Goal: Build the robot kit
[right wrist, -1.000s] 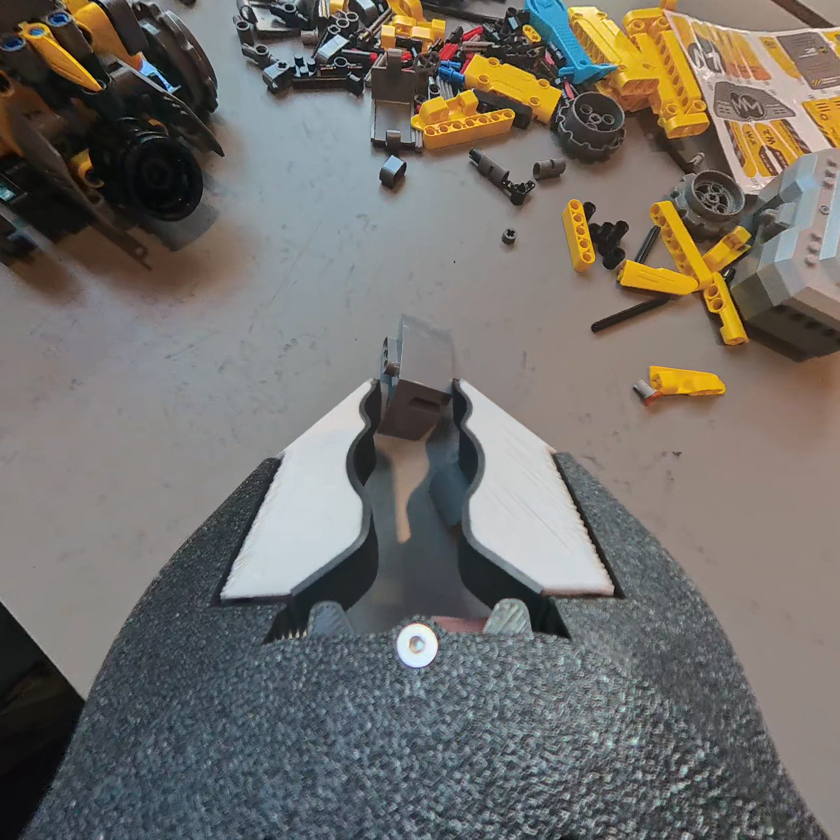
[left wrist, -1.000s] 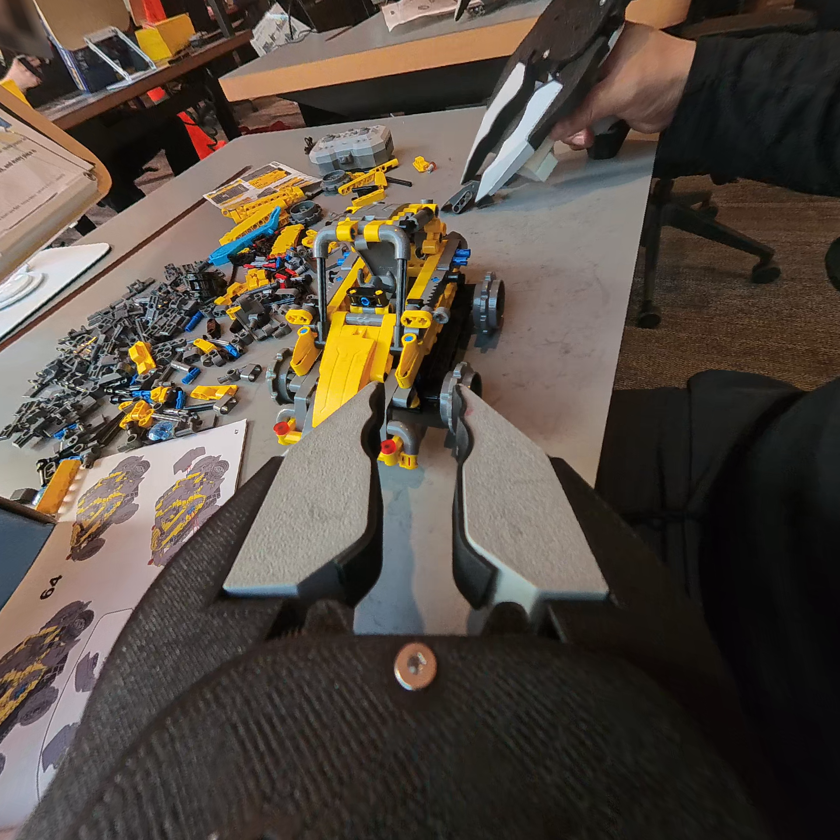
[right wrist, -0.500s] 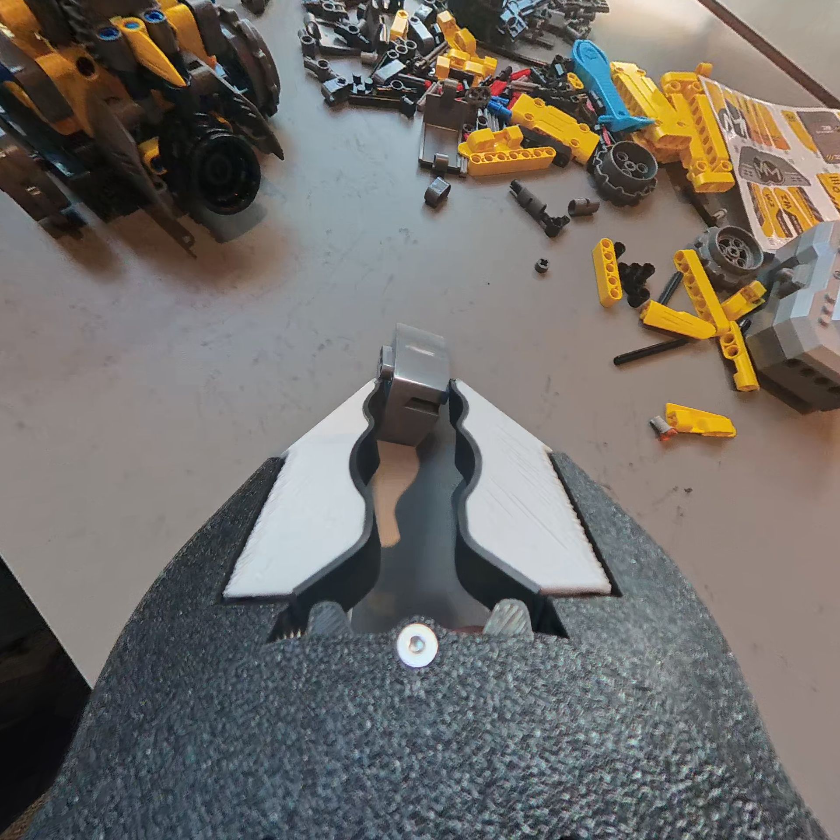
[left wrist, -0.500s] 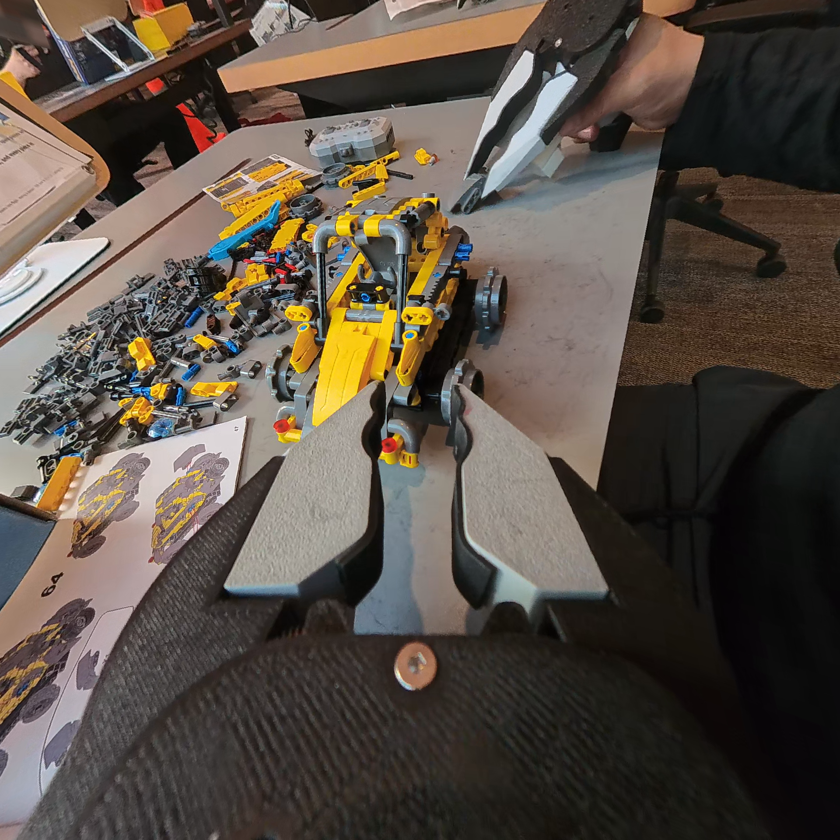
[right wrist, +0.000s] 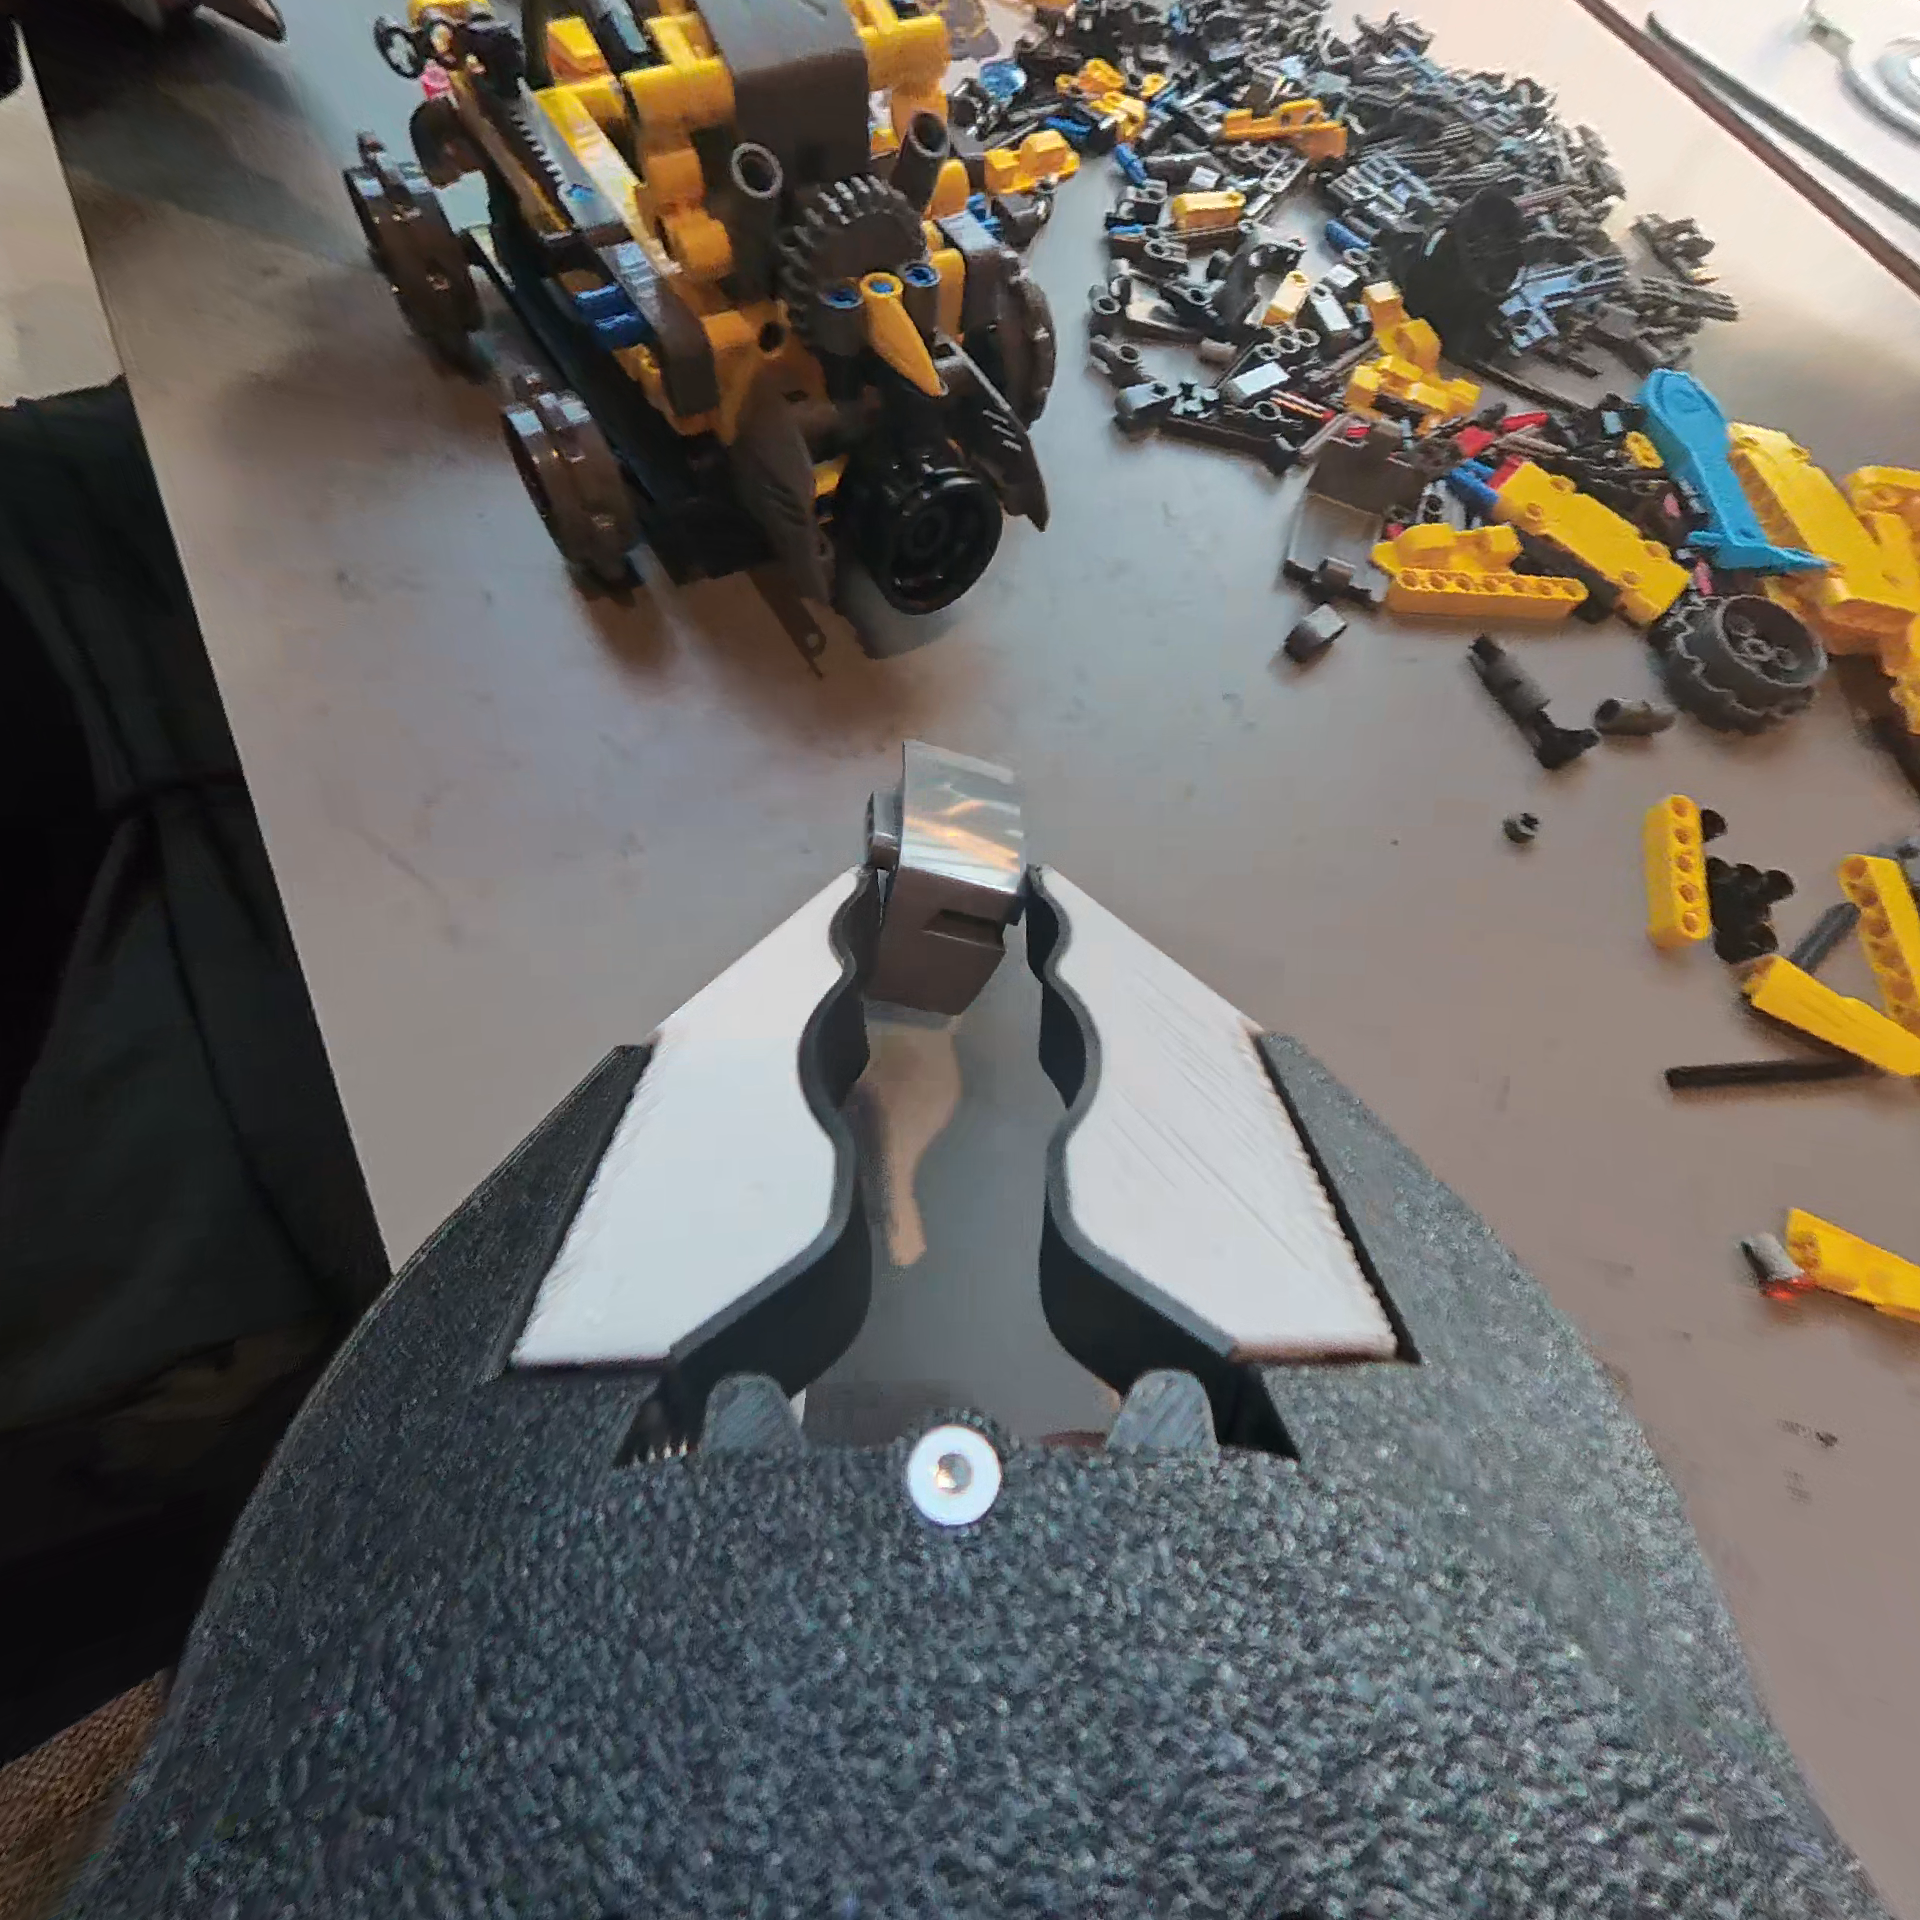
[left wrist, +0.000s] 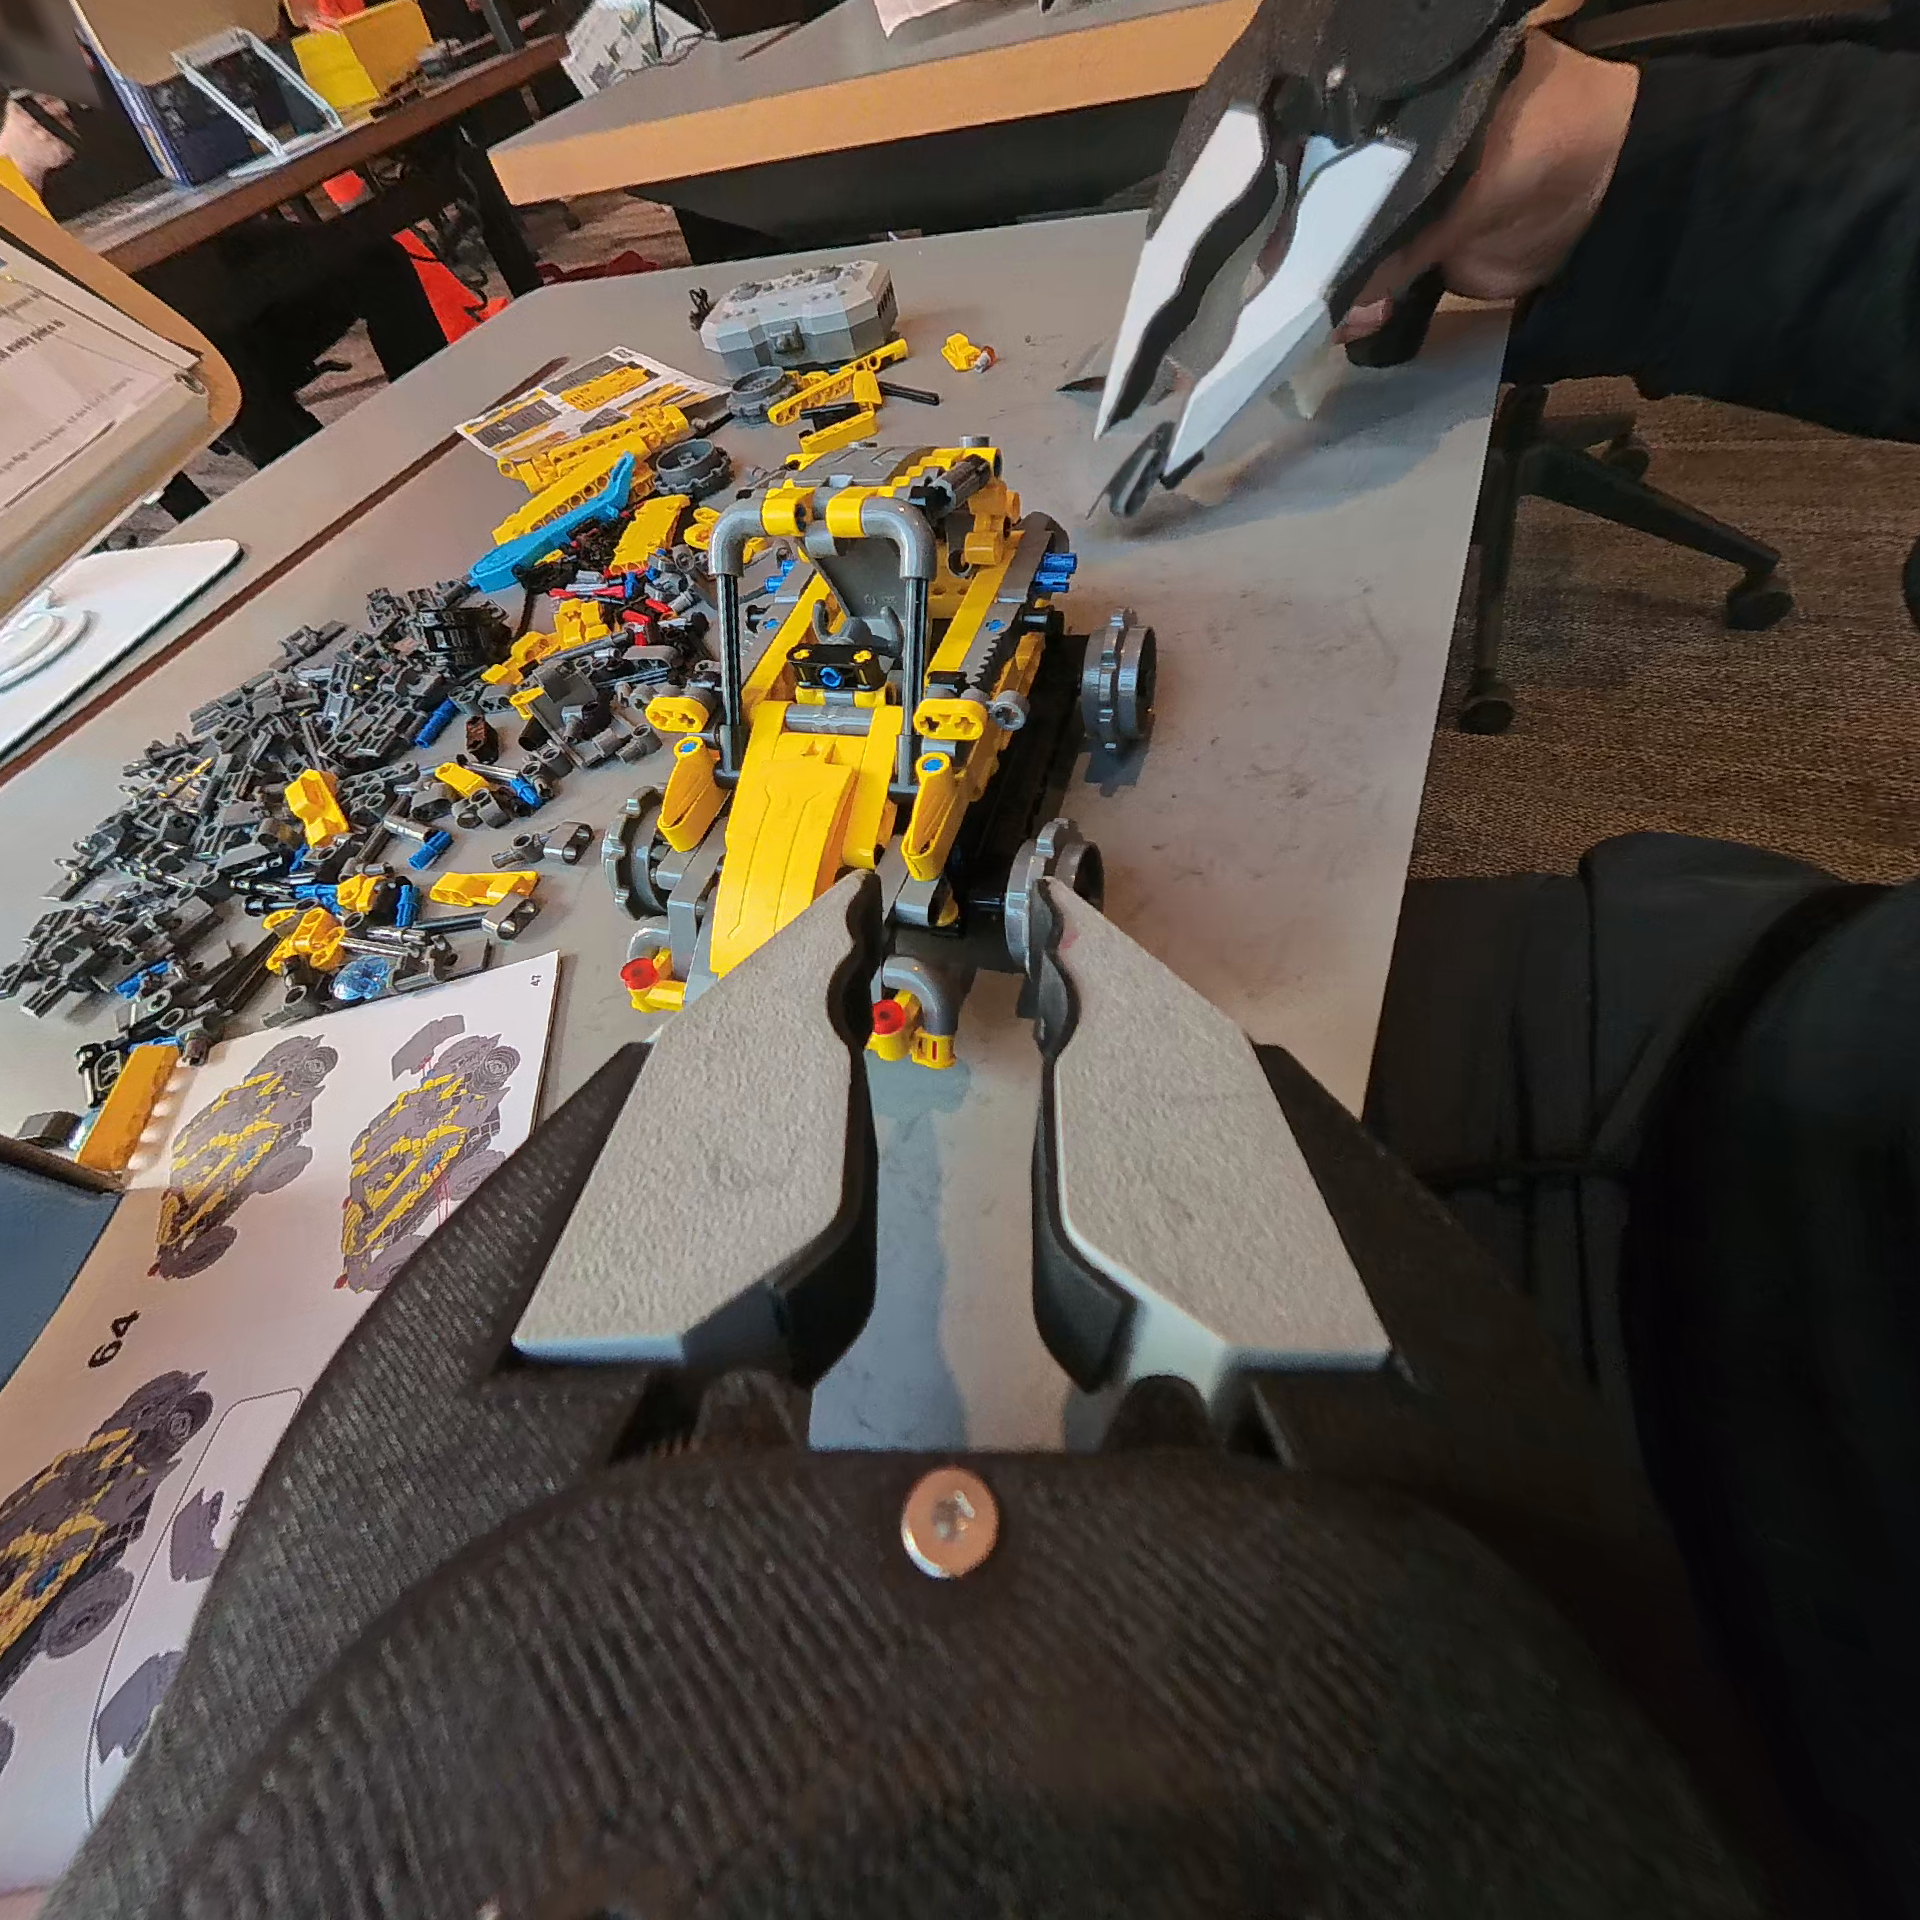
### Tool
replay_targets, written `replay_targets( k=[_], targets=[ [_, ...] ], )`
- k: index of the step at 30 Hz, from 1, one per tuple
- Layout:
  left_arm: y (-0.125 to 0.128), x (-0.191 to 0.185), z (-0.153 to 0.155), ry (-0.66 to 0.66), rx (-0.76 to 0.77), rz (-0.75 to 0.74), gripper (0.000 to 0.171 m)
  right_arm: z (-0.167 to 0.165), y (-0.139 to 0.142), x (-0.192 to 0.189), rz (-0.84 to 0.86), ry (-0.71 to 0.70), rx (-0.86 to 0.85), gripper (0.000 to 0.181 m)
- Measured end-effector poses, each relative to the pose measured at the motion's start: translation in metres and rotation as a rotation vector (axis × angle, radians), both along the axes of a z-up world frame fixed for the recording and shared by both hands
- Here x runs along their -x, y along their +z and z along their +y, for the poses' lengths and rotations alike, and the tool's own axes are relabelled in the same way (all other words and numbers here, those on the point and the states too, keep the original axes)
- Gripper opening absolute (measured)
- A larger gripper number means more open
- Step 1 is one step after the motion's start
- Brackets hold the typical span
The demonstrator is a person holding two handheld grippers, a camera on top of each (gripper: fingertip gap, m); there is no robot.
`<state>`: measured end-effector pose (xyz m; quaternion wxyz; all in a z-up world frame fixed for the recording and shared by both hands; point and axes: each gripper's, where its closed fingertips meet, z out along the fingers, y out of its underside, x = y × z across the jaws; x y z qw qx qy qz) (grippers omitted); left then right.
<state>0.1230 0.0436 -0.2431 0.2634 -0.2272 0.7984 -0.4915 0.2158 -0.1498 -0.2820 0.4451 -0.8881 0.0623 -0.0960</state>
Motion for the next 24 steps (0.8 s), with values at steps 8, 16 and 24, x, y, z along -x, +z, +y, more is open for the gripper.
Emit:
replay_targets(
  k=[8, 16, 24],
  targets=[
    [-0.001, 0.000, 0.000, 0.000, -0.008, 0.003, 0.024, 0.001, -0.008, 0.000, 0.033, -0.001, 0.048, 0.025],
    [-0.001, 0.000, -0.001, -0.003, -0.008, 0.001, 0.024, 0.001, -0.012, 0.001, 0.059, 0.008, 0.064, 0.025],
    [-0.001, 0.000, -0.001, -0.004, -0.008, 0.001, 0.024, 0.002, 0.001, 0.004, 0.042, 0.024, -0.016, 0.024]
  ],
)
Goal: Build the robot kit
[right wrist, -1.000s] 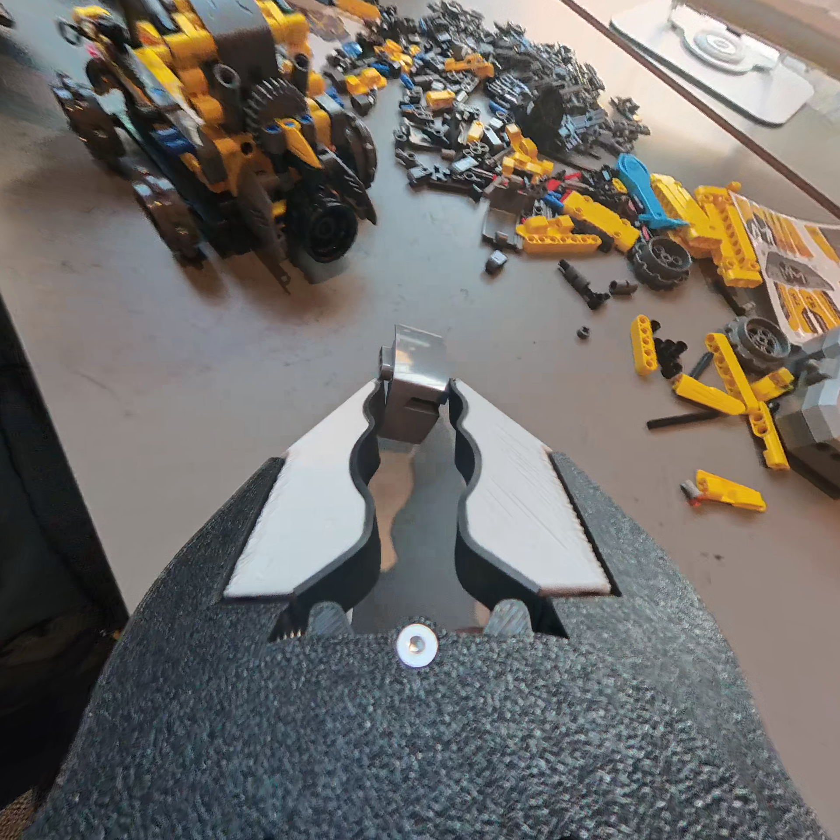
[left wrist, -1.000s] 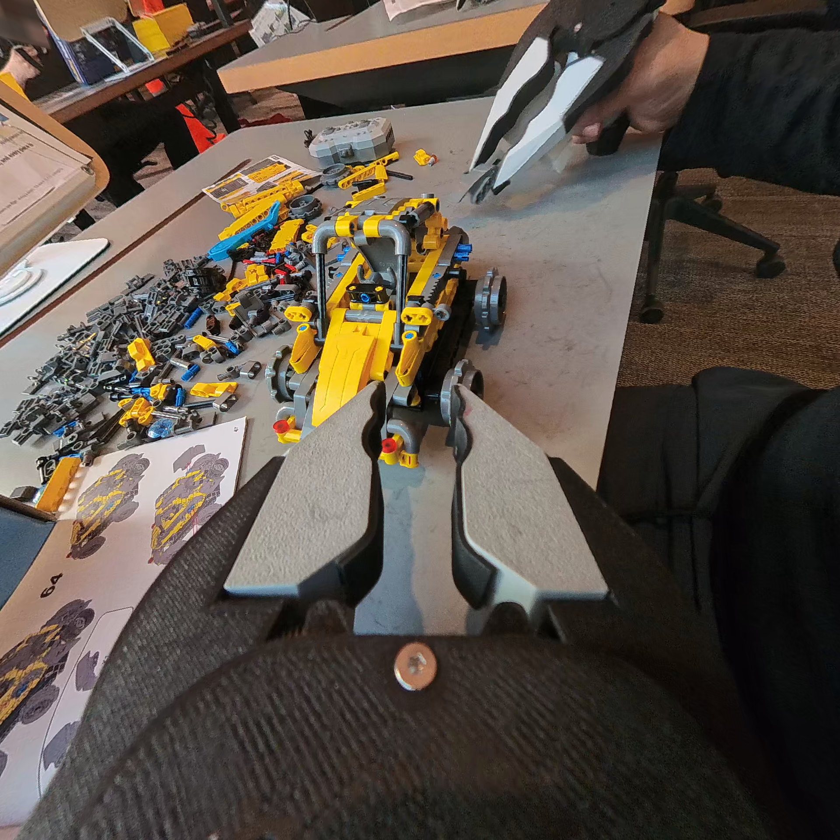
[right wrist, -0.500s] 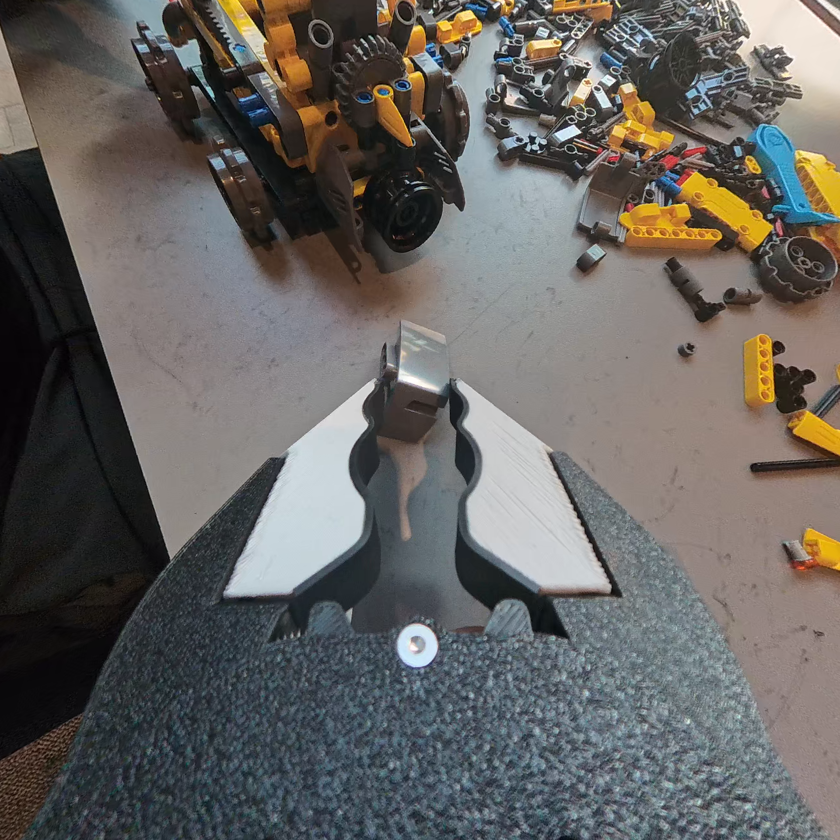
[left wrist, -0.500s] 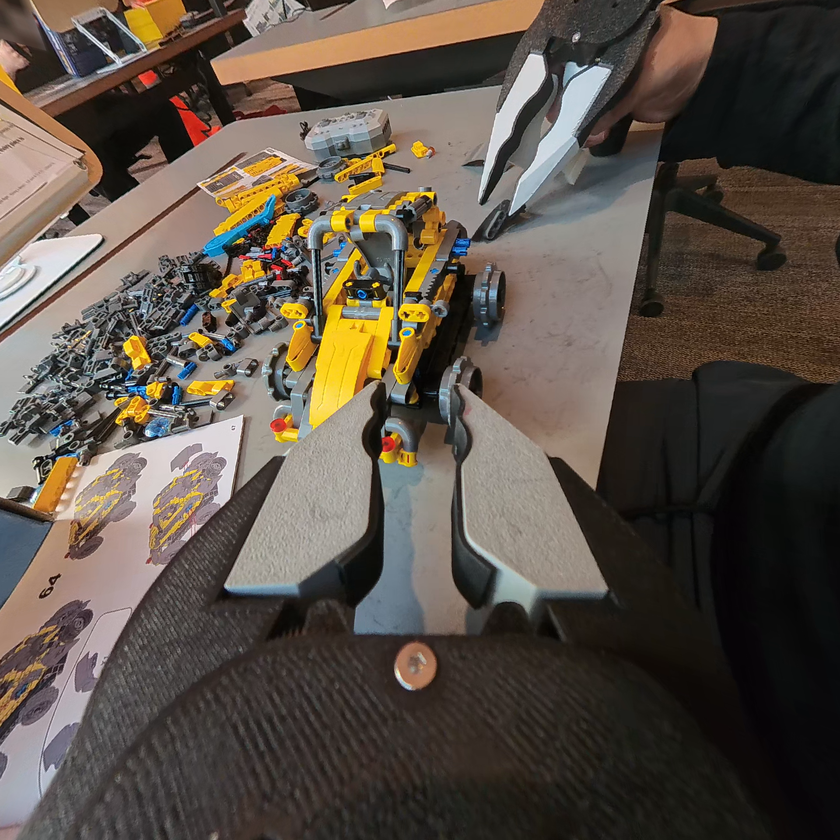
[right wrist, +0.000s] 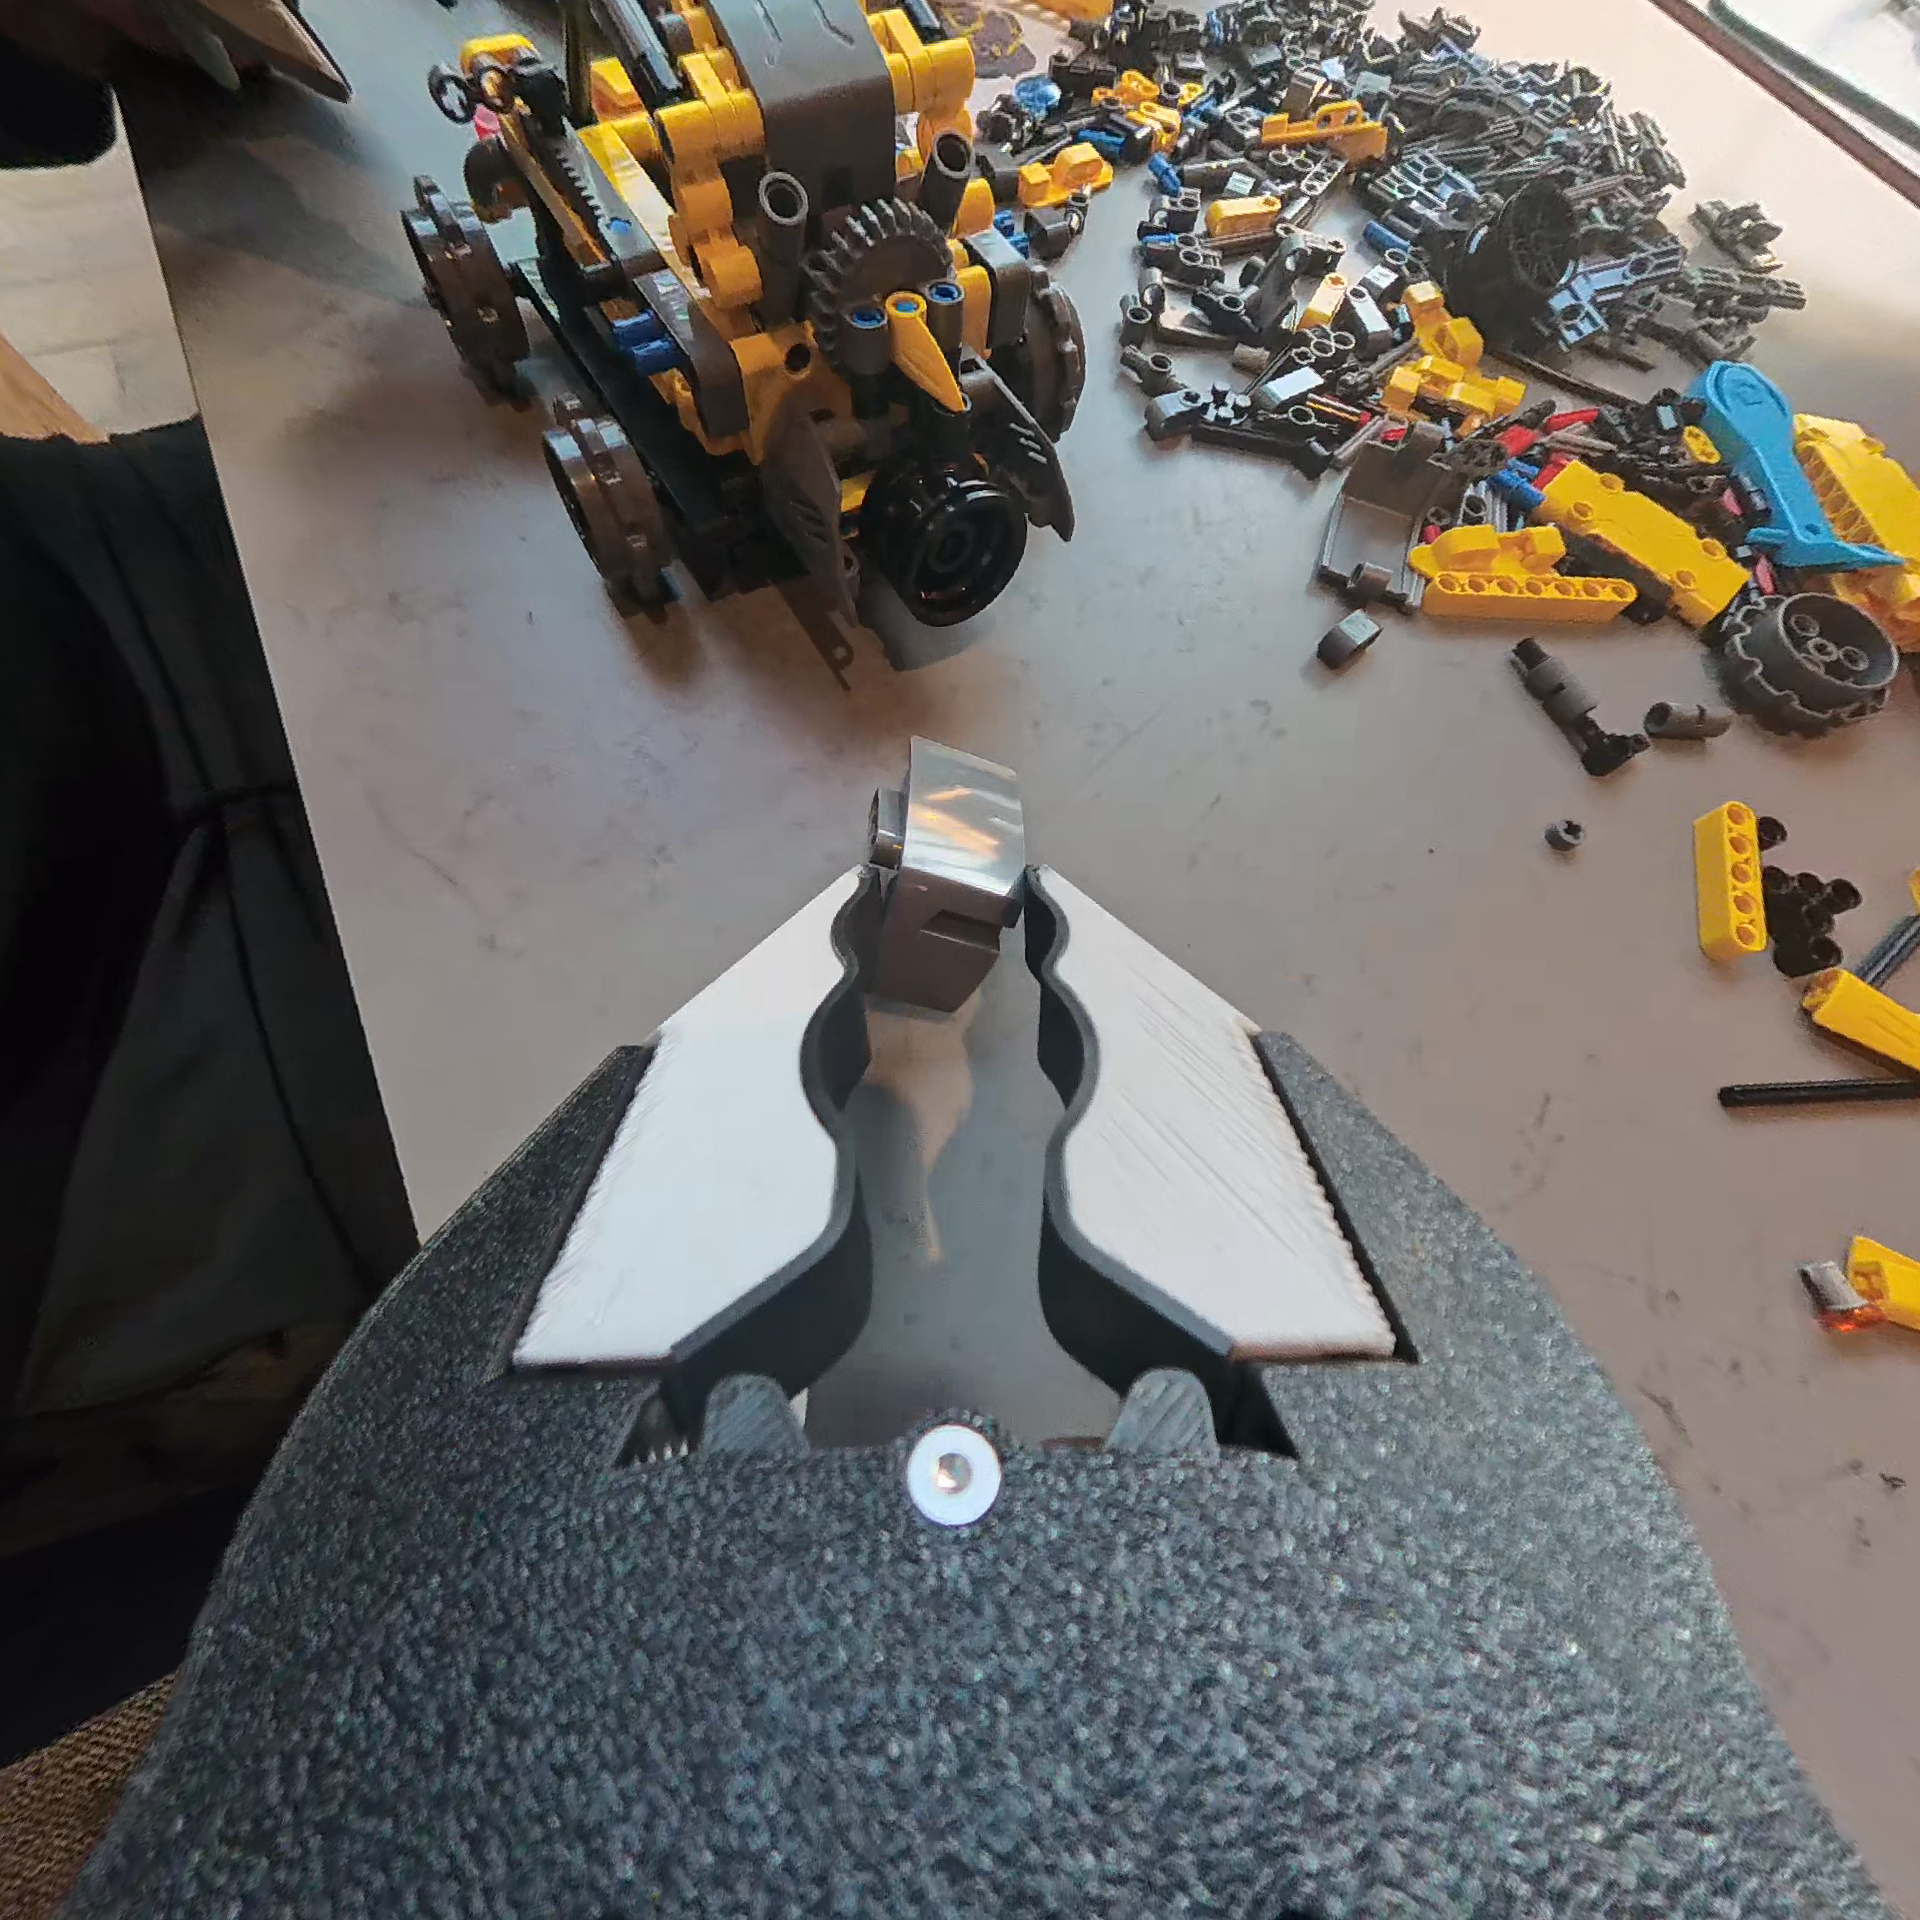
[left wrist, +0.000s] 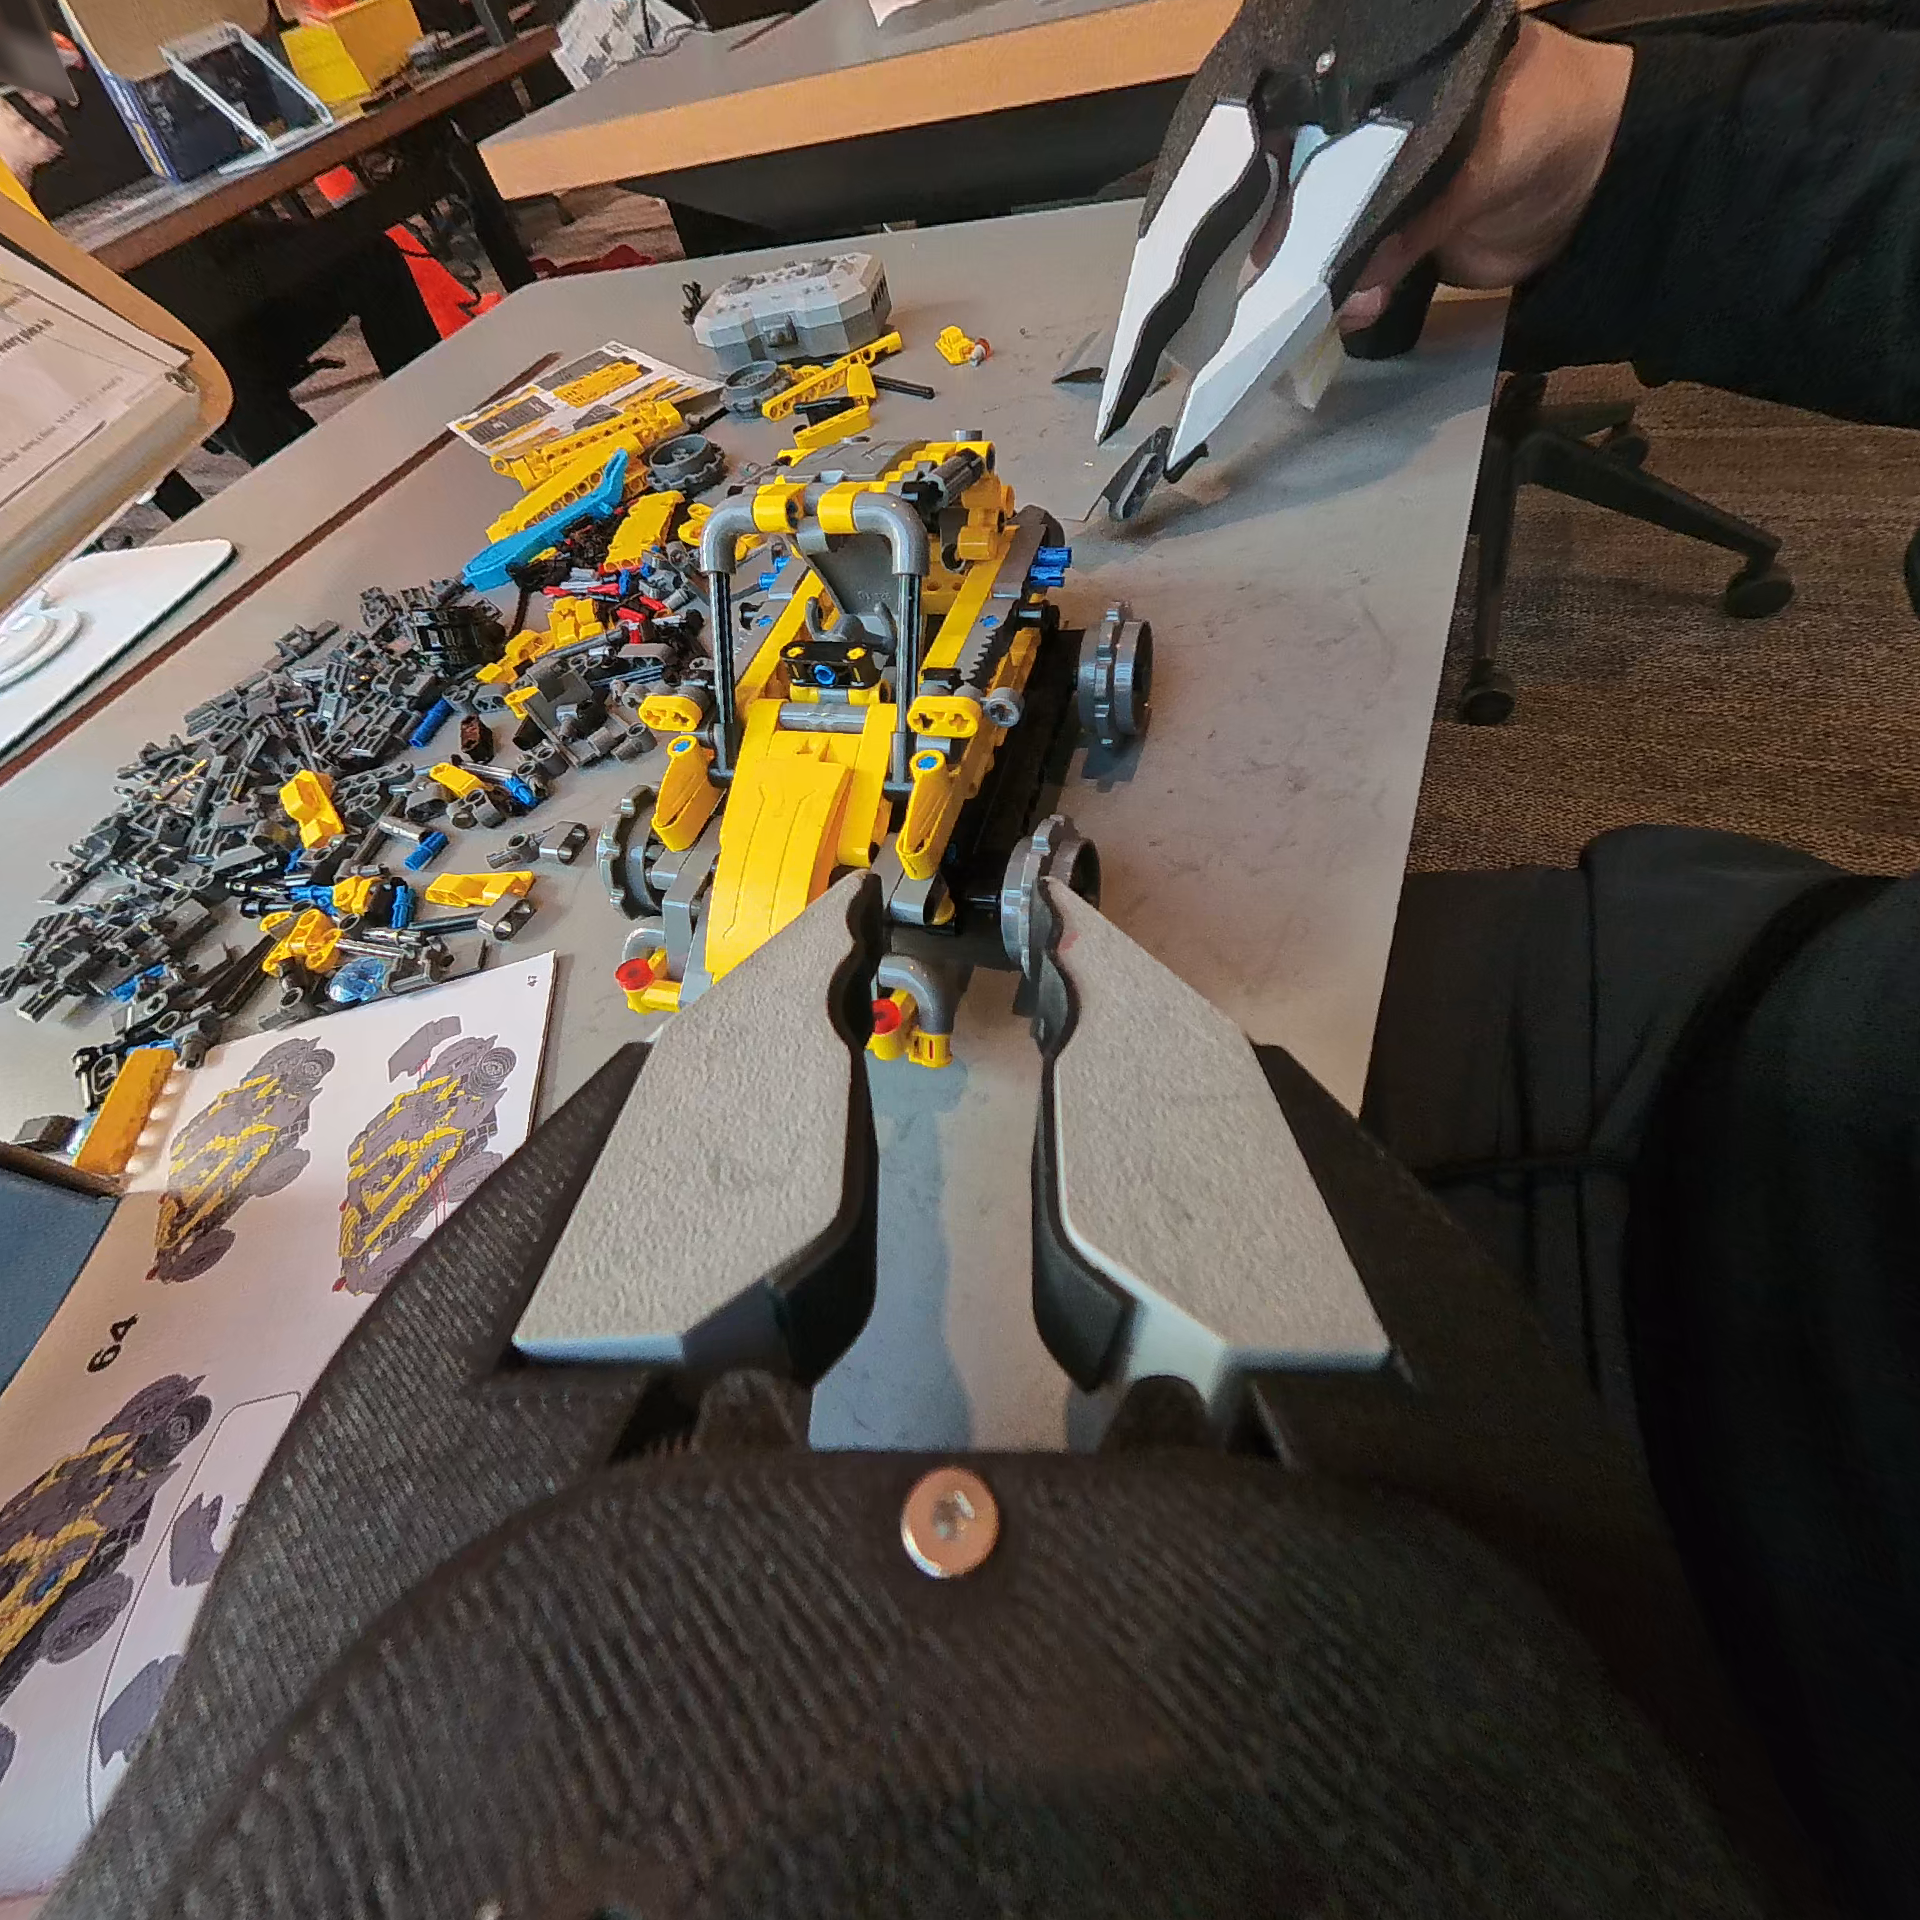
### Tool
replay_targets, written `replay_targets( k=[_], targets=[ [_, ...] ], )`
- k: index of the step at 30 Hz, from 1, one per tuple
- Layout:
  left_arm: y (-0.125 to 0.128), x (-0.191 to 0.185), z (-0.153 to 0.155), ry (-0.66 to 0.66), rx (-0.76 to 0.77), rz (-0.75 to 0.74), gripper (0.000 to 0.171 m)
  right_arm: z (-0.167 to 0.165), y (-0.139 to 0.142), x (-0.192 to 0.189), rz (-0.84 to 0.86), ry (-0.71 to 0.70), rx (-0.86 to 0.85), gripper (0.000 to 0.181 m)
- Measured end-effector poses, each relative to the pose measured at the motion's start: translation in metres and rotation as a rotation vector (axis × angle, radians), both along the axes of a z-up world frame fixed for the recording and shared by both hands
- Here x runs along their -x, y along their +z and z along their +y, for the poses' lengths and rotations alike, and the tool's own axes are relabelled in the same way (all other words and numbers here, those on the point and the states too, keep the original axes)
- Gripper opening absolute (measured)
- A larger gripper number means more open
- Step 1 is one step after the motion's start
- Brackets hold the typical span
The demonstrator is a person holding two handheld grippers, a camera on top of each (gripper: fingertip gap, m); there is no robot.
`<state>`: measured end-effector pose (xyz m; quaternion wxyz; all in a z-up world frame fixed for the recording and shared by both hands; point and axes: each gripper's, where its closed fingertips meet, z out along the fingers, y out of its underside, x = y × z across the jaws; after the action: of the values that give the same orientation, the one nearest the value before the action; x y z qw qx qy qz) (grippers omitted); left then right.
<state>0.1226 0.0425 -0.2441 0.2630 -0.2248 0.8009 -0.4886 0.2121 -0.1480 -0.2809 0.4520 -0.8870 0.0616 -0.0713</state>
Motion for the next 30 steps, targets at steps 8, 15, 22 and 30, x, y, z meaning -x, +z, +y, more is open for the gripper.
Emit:
replay_targets(
  k=[8, 15, 22, 30],
  targets=[
    [-0.001, 0.000, -0.001, -0.003, -0.010, 0.004, 0.024, 0.000, 0.001, -0.001, 0.000, -0.005, -0.008, 0.024],
    [-0.001, -0.002, -0.001, 0.019, -0.033, -0.024, 0.023, 0.010, 0.035, 0.008, 0.013, -0.064, -0.220, 0.024],
    [0.015, 0.012, -0.022, 0.053, -0.137, -0.330, 0.017, 0.037, 0.065, 0.044, 0.116, -0.135, -0.415, 0.024],
    [0.003, 0.033, -0.085, -0.024, -0.134, -0.267, 0.030, 0.097, 0.089, 0.094, 0.267, -0.183, -0.669, 0.024]
  ],
)
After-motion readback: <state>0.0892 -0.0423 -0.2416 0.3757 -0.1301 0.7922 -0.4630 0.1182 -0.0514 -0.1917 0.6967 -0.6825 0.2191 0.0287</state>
